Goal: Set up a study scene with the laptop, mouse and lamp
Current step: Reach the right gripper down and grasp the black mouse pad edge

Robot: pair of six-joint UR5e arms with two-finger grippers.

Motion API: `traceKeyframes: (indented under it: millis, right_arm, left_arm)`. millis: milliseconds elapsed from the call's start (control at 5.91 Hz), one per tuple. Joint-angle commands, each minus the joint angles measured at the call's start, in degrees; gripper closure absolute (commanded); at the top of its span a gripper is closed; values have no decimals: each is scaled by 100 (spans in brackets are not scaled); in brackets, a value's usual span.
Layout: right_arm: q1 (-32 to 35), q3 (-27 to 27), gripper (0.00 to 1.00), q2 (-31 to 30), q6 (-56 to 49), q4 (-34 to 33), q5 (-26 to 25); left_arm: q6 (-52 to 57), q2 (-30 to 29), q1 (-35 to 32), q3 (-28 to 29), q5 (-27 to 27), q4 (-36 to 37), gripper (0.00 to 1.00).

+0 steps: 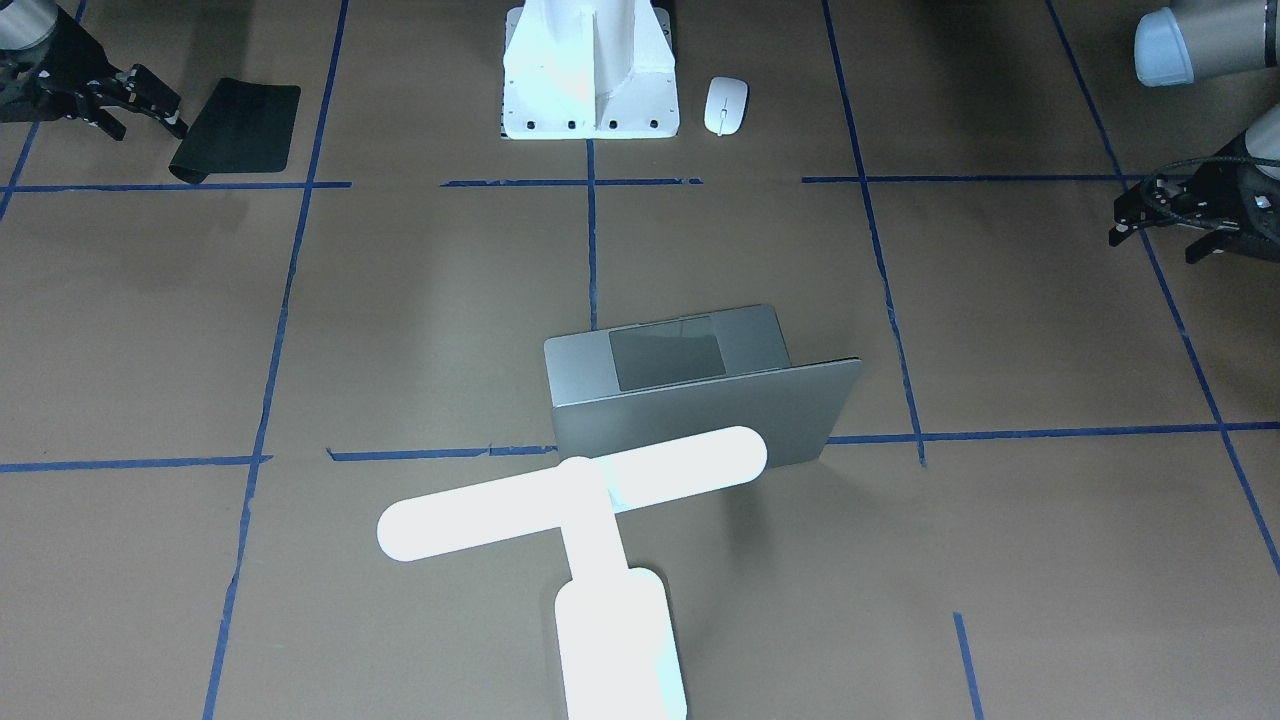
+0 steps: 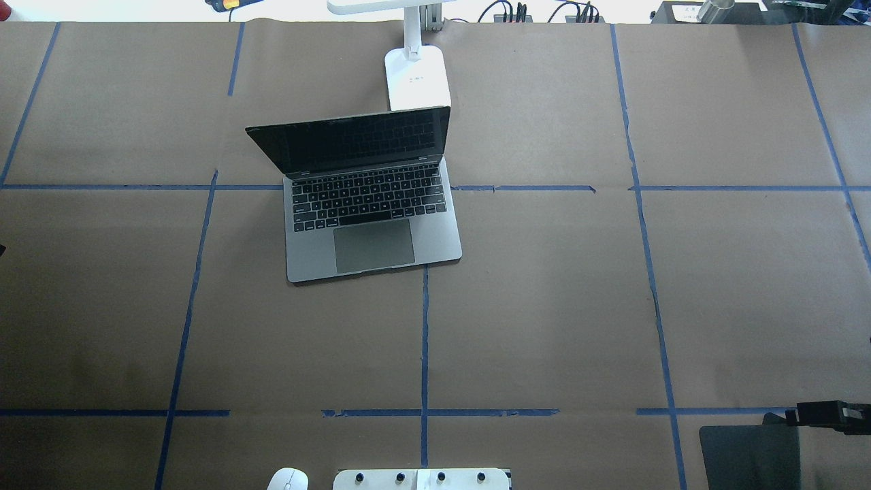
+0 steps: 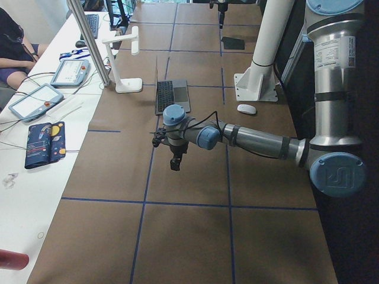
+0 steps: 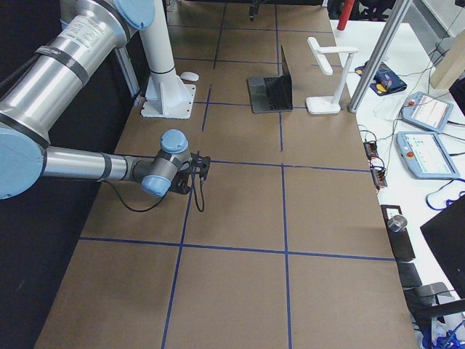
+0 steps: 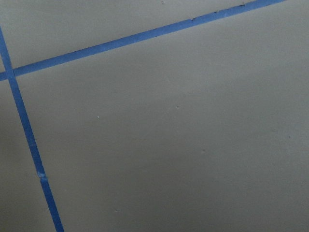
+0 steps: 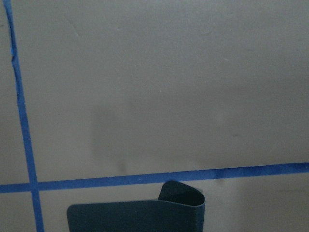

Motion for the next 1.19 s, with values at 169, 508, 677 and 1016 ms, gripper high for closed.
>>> traceKeyframes:
  millis: [169, 508, 677, 1016]
  right_arm:
    - [-1636, -180, 8, 0, 1038, 6, -1540]
    - [-1752, -233, 22, 8, 1049, 14, -1567]
    - [-1778, -259, 43, 17, 1040, 23, -1576]
    - [-1796, -329, 67, 0, 1040, 14, -1576]
  left_arm:
    - [-2, 3, -2, -29, -7, -1, 0]
    - [-2, 3, -2, -46, -7, -1, 0]
    - [-2, 3, -2, -55, -7, -1, 0]
    - [-2, 3, -11, -64, -16, -1, 0]
